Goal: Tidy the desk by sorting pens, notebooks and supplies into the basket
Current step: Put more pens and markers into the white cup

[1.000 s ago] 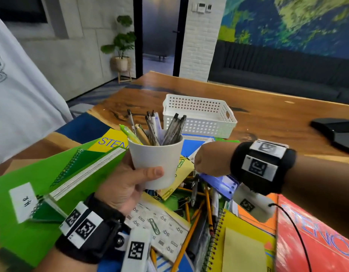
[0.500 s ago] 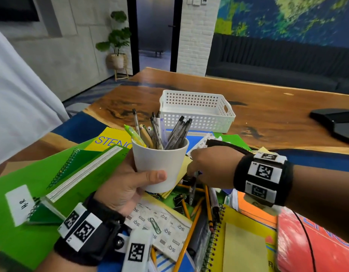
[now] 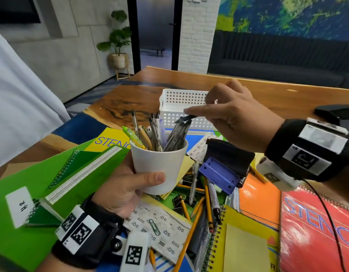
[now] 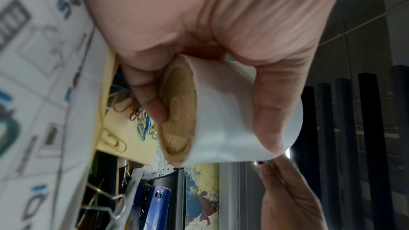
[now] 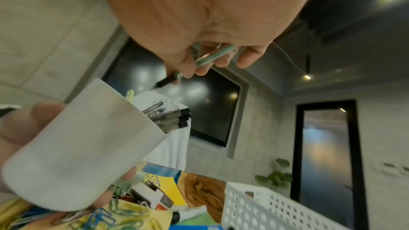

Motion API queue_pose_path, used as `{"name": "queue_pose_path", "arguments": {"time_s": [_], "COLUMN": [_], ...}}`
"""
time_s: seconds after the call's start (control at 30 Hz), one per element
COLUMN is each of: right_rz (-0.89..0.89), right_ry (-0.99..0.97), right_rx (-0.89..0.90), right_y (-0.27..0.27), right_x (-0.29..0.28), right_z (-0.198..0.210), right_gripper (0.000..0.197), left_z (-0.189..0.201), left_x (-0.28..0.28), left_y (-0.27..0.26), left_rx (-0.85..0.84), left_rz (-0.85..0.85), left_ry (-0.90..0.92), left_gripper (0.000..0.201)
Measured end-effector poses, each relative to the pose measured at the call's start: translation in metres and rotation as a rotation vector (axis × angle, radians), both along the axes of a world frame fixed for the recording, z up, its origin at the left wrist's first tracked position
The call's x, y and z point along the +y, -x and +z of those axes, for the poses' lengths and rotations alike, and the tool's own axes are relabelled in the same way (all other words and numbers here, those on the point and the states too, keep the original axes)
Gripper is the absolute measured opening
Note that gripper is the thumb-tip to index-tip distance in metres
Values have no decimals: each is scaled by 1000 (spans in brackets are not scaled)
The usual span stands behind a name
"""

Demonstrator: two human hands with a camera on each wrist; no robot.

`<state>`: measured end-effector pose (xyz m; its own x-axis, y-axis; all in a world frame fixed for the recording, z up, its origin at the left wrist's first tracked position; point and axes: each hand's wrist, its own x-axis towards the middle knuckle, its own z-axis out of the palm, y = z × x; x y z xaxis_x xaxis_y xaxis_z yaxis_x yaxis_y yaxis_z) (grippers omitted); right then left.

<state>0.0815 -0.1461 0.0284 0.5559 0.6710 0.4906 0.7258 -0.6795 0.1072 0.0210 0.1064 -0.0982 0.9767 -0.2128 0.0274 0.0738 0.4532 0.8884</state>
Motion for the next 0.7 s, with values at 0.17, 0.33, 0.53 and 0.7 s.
{"name": "queue_pose_path", "arguments": {"time_s": [0.17, 0.33, 0.53, 0.7], "right_rz": [135, 131, 32, 9], "right_ry": [327, 89, 74, 623], "right_rx": [-191, -237, 321, 399], "right_y": [13, 19, 10, 14], "right_x": [25, 43, 15, 26], "right_z": [12, -1, -32, -71], "right_gripper": [51, 46, 15, 31], "left_z": [0, -1, -1, -2], "left_x": [1, 0, 1, -1], "left_y": [0, -1, -2, -4], "left_rx": [15, -8, -41, -5], "left_rz": [6, 46, 97, 123], "left_ry": [-20, 48, 133, 130], "left_gripper": [113, 112, 69, 88]}}
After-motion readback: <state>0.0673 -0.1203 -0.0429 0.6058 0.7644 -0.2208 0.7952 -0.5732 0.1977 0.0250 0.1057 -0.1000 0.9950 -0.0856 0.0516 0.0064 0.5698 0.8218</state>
